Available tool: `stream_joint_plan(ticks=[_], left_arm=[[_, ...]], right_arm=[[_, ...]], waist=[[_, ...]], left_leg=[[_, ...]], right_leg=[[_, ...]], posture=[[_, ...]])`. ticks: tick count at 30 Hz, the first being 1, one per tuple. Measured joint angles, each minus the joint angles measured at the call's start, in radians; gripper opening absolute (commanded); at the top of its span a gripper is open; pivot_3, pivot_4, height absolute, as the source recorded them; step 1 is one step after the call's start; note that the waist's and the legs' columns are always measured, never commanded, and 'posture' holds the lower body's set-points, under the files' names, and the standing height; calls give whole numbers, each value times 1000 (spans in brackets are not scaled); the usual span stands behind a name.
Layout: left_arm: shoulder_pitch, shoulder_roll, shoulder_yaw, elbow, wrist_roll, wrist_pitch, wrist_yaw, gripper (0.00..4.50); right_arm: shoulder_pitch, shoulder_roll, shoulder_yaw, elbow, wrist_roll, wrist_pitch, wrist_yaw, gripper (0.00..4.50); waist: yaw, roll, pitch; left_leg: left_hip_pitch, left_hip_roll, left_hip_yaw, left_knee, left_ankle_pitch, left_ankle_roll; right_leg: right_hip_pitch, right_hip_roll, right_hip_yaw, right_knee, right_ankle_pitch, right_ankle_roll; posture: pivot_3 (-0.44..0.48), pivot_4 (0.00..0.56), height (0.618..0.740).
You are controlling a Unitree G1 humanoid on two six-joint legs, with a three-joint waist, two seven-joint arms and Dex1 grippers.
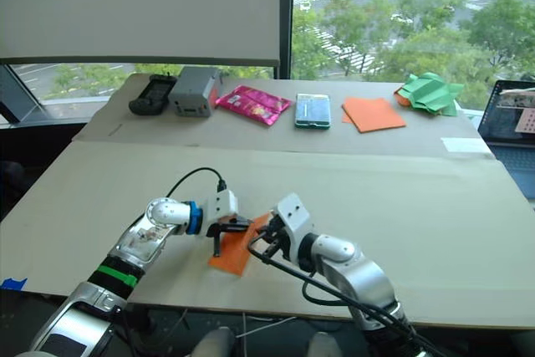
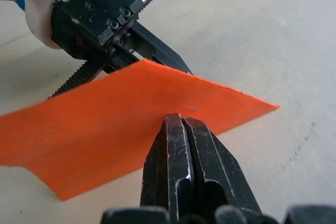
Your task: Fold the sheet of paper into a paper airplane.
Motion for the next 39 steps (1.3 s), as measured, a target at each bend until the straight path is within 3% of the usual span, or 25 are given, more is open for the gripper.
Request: stream_joint_plan(ticks=[11, 18, 28, 35, 39], left_arm=[[26, -3, 21, -39, -26, 69, -26, 34], [81, 60, 130, -65, -109, 174, -24, 34], [118, 128, 252, -117, -183, 321, 15, 34], [68, 80, 248, -215, -246, 363, 31, 34], [88, 75, 169, -214, -221, 339, 9, 34]], right_arm=[[-32, 14, 33, 62, -18, -48, 3, 0], [-57, 34, 67, 144, -47, -86, 3, 0], [-75, 48, 74, 196, -67, -110, 5, 0], [-82, 51, 79, 212, -76, -112, 7, 0], [-82, 52, 79, 214, -76, -112, 7, 0]], waist=[[2, 1, 0], [-22, 1, 1], [-15, 2, 2], [-10, 1, 3], [-12, 1, 3]], left_leg=[[-1, 0, 0, 0, 0, 0], [0, 0, -1, -1, 0, 0], [-1, 0, -1, -1, 0, 0], [-2, 0, 0, -1, 0, 0], [-1, 0, 0, -1, 1, 2]], right_leg=[[0, 0, 0, 0, 0, 0], [-1, 0, 0, 2, 0, 0], [-1, 0, 0, 2, 0, 0], [-1, 0, 0, 1, 0, 0], [-1, 1, 0, 2, 0, 0]], posture=[[0, 150, 702], [0, 150, 702], [0, 150, 702], [0, 150, 702], [0, 150, 702]])
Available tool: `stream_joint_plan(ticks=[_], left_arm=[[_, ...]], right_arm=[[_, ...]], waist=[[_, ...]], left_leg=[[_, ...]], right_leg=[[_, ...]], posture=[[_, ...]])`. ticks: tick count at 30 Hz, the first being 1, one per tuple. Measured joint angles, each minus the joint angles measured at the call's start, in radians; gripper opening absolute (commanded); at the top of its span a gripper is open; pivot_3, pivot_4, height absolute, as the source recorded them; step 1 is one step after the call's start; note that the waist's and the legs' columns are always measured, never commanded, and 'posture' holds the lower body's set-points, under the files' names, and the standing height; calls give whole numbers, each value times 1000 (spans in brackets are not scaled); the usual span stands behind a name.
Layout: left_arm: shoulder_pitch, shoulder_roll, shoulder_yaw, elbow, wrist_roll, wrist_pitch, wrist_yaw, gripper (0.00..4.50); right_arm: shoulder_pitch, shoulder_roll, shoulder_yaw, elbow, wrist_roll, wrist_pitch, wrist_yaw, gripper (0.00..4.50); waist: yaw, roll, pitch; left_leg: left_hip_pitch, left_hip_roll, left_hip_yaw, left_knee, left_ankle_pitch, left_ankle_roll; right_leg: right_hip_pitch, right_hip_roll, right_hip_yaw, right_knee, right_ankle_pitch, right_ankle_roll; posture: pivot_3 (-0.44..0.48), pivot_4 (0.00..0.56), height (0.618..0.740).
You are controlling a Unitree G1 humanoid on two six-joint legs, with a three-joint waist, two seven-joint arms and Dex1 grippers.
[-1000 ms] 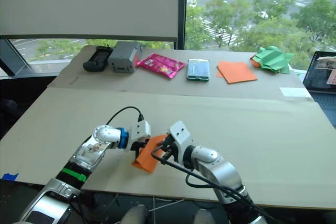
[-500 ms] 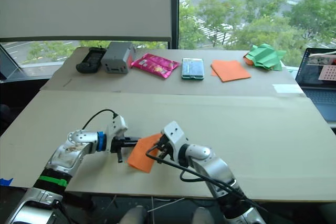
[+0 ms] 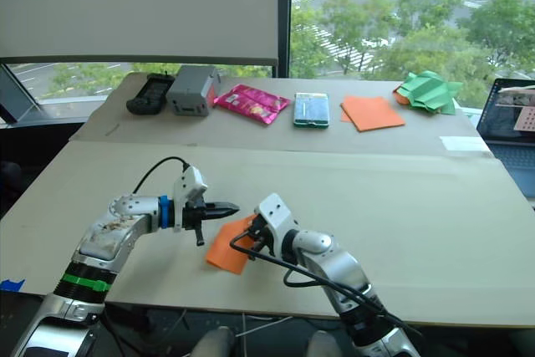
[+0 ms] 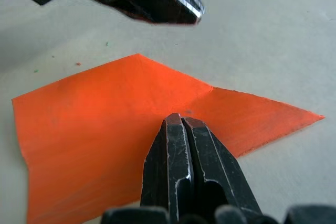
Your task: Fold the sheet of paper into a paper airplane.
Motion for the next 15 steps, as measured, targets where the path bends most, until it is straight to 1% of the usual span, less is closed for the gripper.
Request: stream_joint_plan(ticks=[3, 7, 12, 15], left_arm=[[5, -5, -48, 91, 48, -55, 1, 34], [-22, -7, -58, 167, 76, -157, -2, 34], [-29, -7, -76, 213, 104, -244, -15, 34], [-28, -4, -83, 218, 115, -270, -16, 34]], right_arm=[[0, -1, -1, 0, 0, 0, -1, 0], [11, -18, -6, -7, 1, -12, 11, 0], [7, -50, -15, -4, 1, -39, 28, 0], [-8, -62, -22, 35, 0, -68, 46, 0]], waist=[[0, 0, 0], [5, 0, 0], [6, 1, -1], [6, 1, -1]], left_leg=[[0, 0, 0, 0, 3, 5], [0, 0, 0, 0, -1, -1], [0, 0, 0, 0, -1, -2], [1, 0, 0, 0, -1, -2]], right_leg=[[0, 0, 0, 0, 0, 0], [0, 0, 0, -1, 0, 0], [0, 0, 0, -1, 0, 0], [1, 0, 0, -1, 0, 0]], posture=[[0, 150, 702], [0, 150, 702], [0, 150, 702], [0, 150, 702]])
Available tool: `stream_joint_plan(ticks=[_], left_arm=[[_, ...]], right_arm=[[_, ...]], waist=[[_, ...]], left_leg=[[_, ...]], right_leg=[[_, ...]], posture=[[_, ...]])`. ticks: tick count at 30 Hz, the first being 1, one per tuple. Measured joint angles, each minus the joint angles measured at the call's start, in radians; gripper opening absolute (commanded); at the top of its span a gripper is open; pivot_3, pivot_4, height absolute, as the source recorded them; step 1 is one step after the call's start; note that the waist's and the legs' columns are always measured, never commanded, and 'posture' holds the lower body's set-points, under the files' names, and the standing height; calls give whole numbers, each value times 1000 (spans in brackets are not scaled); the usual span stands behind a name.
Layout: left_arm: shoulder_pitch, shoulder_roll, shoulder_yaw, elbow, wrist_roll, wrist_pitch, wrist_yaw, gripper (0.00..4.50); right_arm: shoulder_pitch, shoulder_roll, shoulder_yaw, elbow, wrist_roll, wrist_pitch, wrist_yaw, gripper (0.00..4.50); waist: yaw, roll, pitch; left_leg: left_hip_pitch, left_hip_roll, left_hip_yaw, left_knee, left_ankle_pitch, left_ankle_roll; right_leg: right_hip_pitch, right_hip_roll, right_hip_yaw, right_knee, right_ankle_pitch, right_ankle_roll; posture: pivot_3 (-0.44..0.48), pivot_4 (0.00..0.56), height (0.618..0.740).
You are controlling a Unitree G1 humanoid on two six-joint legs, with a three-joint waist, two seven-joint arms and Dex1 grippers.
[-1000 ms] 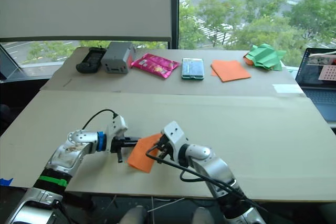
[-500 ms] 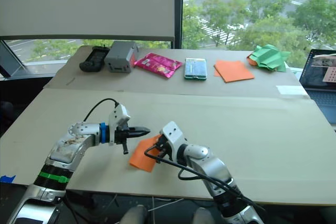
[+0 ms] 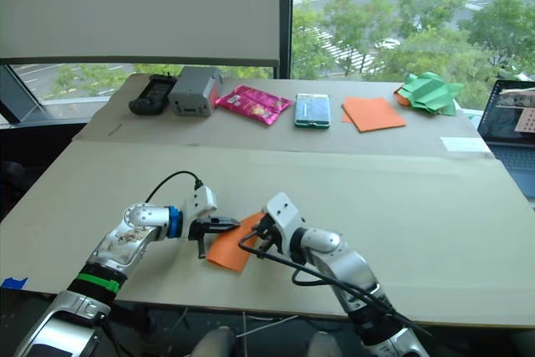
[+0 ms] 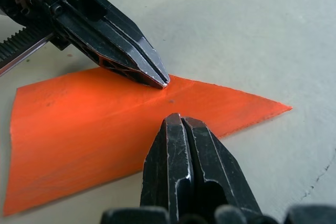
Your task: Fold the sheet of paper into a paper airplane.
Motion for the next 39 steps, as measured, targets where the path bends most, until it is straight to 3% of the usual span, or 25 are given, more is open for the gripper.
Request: stream_joint_plan(ticks=[21, 30, 39], left_arm=[[61, 25, 1, -79, 27, -11, 17, 34], [60, 28, 1, -80, 30, -11, 18, 34], [58, 35, 2, -75, 32, -11, 14, 34]], right_arm=[[-122, 19, -50, 247, -7, -81, 9, 0], [-104, 23, -43, 256, -16, -128, 19, 0], [1, 4, 10, 133, -36, -139, 98, 0]], waist=[[-2, 2, -6], [-3, 3, -6], [-5, 2, -8]], left_leg=[[4, 0, 1, 0, 0, 0], [5, 0, 1, 0, 0, 0], [6, 0, 1, 0, 0, 0]], right_leg=[[1, 0, 2, 3, 0, 0], [1, 0, 2, 4, 0, 0], [1, 0, 2, 4, -1, -1]], posture=[[0, 150, 702], [0, 150, 702], [0, 150, 702]])
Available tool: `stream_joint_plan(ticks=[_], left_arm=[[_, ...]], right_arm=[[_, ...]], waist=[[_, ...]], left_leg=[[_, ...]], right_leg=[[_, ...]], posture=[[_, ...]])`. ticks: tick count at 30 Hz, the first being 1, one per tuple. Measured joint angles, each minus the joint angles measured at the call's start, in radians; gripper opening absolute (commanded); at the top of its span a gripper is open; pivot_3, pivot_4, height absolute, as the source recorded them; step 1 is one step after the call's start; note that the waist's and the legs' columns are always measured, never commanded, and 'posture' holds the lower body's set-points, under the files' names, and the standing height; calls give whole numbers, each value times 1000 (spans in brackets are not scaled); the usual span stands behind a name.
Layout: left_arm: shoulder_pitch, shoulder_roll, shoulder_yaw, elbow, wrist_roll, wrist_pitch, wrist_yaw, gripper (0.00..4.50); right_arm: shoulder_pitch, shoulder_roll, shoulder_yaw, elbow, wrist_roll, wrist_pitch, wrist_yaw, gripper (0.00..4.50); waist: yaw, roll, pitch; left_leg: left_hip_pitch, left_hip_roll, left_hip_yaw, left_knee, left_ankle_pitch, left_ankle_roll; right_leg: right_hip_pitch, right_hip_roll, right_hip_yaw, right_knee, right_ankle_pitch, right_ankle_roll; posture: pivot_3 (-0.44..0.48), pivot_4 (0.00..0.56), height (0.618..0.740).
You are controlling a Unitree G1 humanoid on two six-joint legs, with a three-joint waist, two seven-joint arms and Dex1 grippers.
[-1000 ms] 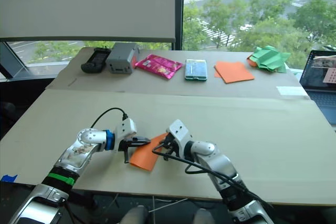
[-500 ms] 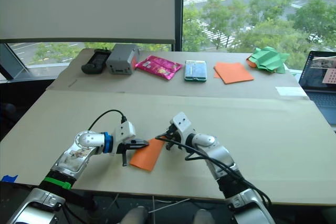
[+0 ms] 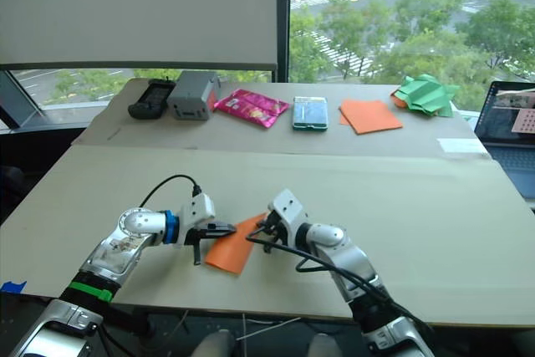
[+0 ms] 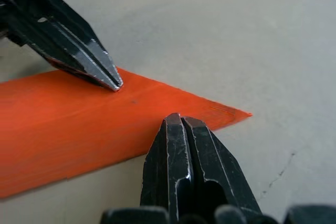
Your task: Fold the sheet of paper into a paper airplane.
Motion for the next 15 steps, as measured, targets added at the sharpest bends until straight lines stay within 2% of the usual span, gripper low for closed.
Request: stream_joint_plan(ticks=[15], left_arm=[[-3, 8, 0, 5, 1, 2, -3, 34]], right_arm=[[36, -5, 48, -43, -3, 2, 59, 0]], waist=[[-10, -1, -3]], left_leg=[[1, 0, 0, 0, 0, 0]], right_leg=[[0, 0, 0, 0, 0, 0]], posture=[[0, 150, 702]])
